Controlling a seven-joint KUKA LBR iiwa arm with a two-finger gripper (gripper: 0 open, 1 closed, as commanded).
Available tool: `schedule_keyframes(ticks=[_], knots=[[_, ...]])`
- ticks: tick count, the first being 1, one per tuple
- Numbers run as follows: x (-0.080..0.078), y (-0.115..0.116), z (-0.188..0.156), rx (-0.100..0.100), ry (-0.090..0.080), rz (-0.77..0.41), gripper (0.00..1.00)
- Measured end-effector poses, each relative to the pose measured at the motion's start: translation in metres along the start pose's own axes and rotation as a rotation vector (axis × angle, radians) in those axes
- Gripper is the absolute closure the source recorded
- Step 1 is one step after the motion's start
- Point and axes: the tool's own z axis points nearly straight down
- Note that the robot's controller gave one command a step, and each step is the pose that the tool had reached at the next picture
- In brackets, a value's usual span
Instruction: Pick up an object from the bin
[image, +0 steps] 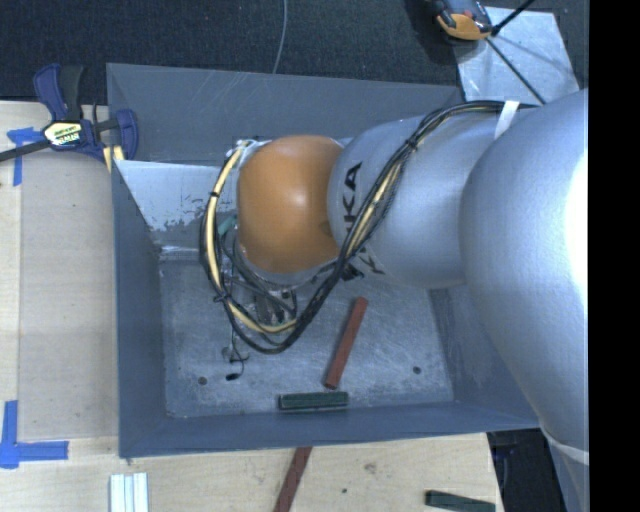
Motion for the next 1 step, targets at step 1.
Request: schedule_keyframes(ticks=[1], knots=[[-0.0088,-0.0288,0.0248,0.004,0.006,-0.195,0.00]])
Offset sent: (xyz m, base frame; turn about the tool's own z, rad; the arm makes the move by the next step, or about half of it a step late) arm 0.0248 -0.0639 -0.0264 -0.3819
